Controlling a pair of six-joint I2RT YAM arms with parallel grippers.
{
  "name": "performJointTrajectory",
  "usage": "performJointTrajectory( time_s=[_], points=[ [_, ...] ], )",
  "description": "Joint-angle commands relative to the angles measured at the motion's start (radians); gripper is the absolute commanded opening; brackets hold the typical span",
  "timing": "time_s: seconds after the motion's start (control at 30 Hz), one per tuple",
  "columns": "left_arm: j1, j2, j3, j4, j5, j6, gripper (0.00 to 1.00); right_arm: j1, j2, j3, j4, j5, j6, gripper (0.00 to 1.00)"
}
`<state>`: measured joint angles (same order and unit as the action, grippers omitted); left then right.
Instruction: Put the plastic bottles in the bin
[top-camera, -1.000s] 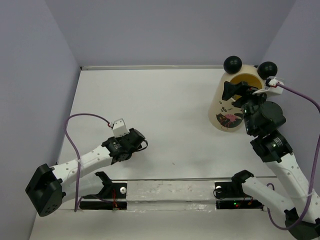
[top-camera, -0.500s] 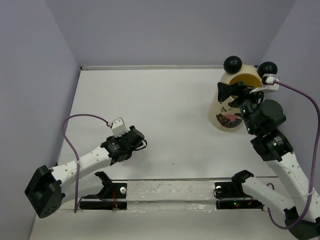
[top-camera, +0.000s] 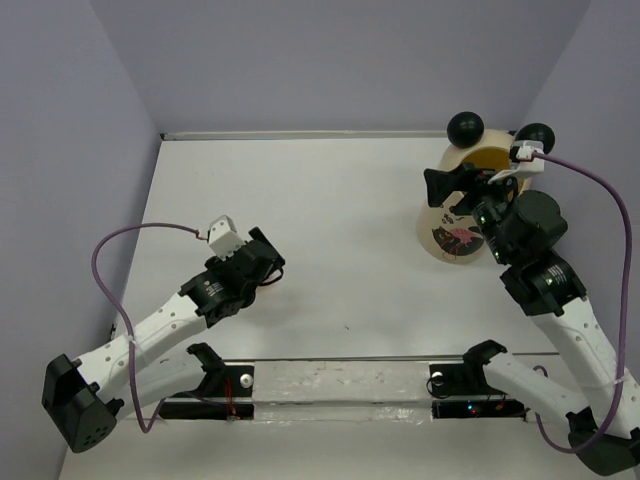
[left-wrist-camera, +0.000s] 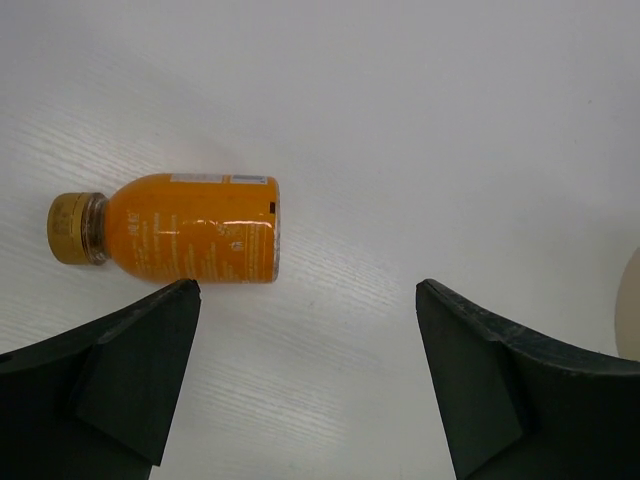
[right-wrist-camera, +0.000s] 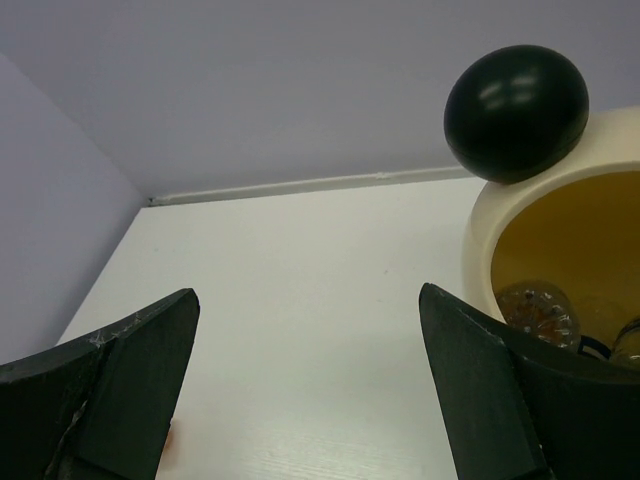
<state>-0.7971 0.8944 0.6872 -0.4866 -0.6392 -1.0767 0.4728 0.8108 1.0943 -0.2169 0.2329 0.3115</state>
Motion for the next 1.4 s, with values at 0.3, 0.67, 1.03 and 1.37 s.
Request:
performJointTrajectory(
  time_s=[0.3,0.67,1.03,1.37],
  points=[
    [0.259,0.191,0.209,-0.059,0.203,0.555,0.99,0.004,-0.064,0.026,-0.101,-0.133,-0.018,0.96],
    [0.260,0.515,0.420,-0.251,0.530,0.866,0.99,0.004,-0.136,0.021,-0.119,-0.129,-0.023,0.97],
    [0.251,0.640,0.351,-0.225,0.458,0.830,0.99,0.004,-0.174,0.032,-0.168,-0.127,-0.051,0.99],
    [0.214,0.718,0.339,-0.271,0.363,0.768,0.99,0.004,-0.162,0.033,-0.176,-0.135,-0.040,0.99]
  ],
)
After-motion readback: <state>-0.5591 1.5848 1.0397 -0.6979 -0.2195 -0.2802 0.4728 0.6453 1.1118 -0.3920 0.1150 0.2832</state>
